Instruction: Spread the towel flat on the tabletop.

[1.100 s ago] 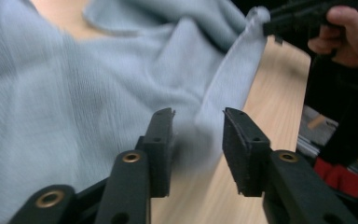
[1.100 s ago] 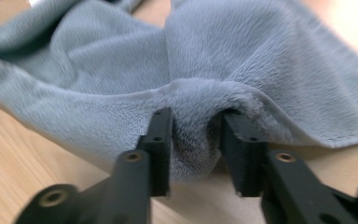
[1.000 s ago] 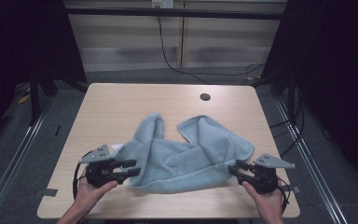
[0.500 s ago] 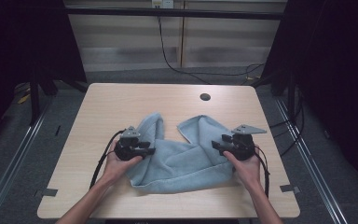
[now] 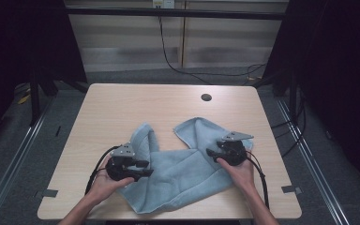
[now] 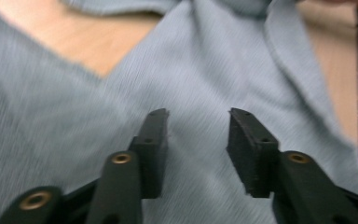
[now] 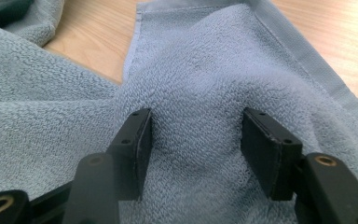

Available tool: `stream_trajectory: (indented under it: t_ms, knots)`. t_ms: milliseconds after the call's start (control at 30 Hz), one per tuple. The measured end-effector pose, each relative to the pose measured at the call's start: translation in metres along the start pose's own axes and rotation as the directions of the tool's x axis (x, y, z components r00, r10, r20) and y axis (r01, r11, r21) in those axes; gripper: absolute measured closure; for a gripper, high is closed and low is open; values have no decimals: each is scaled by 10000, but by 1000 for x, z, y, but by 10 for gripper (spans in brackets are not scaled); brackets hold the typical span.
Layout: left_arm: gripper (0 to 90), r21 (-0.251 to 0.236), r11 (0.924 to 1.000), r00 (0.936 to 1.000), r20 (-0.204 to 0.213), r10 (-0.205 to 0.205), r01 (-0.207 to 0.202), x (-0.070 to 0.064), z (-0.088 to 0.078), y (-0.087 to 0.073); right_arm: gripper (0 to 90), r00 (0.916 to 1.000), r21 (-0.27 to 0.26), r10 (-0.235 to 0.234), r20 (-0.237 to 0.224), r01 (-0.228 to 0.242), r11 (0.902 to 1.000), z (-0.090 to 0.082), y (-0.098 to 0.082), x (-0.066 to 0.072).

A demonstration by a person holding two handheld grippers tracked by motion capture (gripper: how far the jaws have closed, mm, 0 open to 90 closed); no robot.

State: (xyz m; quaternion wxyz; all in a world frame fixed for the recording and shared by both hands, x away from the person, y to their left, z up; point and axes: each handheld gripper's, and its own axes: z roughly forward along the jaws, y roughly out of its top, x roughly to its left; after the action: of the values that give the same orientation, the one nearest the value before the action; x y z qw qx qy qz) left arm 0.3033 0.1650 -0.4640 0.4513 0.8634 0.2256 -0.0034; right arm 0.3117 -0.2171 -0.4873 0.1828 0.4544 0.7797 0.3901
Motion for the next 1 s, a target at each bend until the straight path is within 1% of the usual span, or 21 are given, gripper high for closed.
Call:
stream_trajectory:
  t_ms: [33, 67, 167, 233, 267, 300, 333, 400, 433, 467, 500, 533, 600, 633, 700, 767, 800, 867, 900, 933, 1000]
  knots:
    - [531, -142, 9999, 10000, -65, 15, -16, 1, -1, 5, 443, 9996, 86, -130, -240, 132, 9999, 5, 0, 2]
    - [531, -293, 9996, 10000, -73, 39, -41, 3, 0, 9, 443, 9996, 86, -130, -240, 132, 9999, 5, 0, 2]
    - [512, -511, 9984, 9995, -211, -245, 234, 12, 4, 19, 442, 9977, -16, -529, -416, 529, 9986, 13, 1, 10]
    - [504, -506, 9976, 9984, -281, -491, 477, 19, 8, 23, 442, 9918, -40, -842, -958, 842, 9964, 20, 5, 19]
    - [510, -505, 9974, 9979, -364, -535, 517, 27, 12, 24, 442, 9899, -23, -901, -1090, 904, 9959, 22, 6, 22]
    - [513, -505, 9974, 9979, -364, -535, 517, 27, 12, 24, 443, 9871, -55, -962, -1278, 962, 9953, 24, 7, 25]
    - [515, -432, 9959, 9949, -585, -816, 791, 37, 14, 22, 443, 9836, -93, -1015, -1489, 1012, 9948, 26, 8, 29]
    - [524, -316, 9957, 9937, -690, -887, 867, 42, 16, 20, 445, 9762, -95, -1137, -1846, 1139, 9934, 28, 9, 35]
    - [534, 102, 9955, 9913, -936, -924, 937, 49, 20, 13, 446, 9732, -50, -1174, -1980, 1188, 9929, 29, 10, 39]
    - [554, 102, 9955, 9913, -936, -924, 937, 49, 20, 13, 446, 9732, -50, -1174, -1980, 1188, 9929, 29, 10, 39]
    - [553, 365, 9951, 9914, -974, -877, 916, 51, 23, 8, 445, 9685, -4, -1356, -2090, 1385, 9904, 29, 11, 44]
    - [553, 552, 9942, 9915, -976, -862, 919, 52, 25, 3, 445, 9685, -6, -1351, -2091, 1380, 9904, 29, 11, 47]
    - [567, 912, 9916, 9915, -1010, -822, 916, 47, 28, -12, 446, 9701, -2, -1340, -2022, 1367, 9906, 29, 11, 49]
    - [567, 928, 9925, 9907, -1182, -678, 790, 43, 27, -14, 453, 9716, -15, -1252, -2006, 1275, 9918, 29, 11, 48]
    - [581, 1114, 9908, 9935, -918, -669, 770, 37, 23, -18, 479, 9713, -42, -1274, -2010, 1292, 9916, 28, 11, 46]
    - [586, 1163, 9904, 9935, -946, -633, 742, 33, 20, -20, 495, 9719, -70, -1110, -2077, 1120, 9937, 28, 11, 41]
    - [586, 1270, 9885, 9944, -761, -728, 821, 25, 16, -24, 495, 9722, -90, -1079, -2080, 1084, 9941, 28, 11, 40]
    - [586, 1324, 9877, 9952, -627, -756, 833, 21, 15, -25, 494, 9729, -53, -1068, -2053, 1081, 9941, 28, 11, 38]
    - [581, 1435, 9859, 9961, -337, -817, 857, 12, 12, -27, 493, 9735, -37, -1130, -1988, 1146, 9934, 28, 12, 37]
    - [571, 1435, 9859, 9961, -337, -817, 857, 12, 12, -27, 493, 9735, -37, -1130, -1988, 1146, 9934, 28, 12, 37]
    - [549, 1408, 9862, 9962, -120, -867, 876, 3, 10, -28, 482, 9765, -19, -1051, -1881, 1067, 9943, 28, 12, 35]
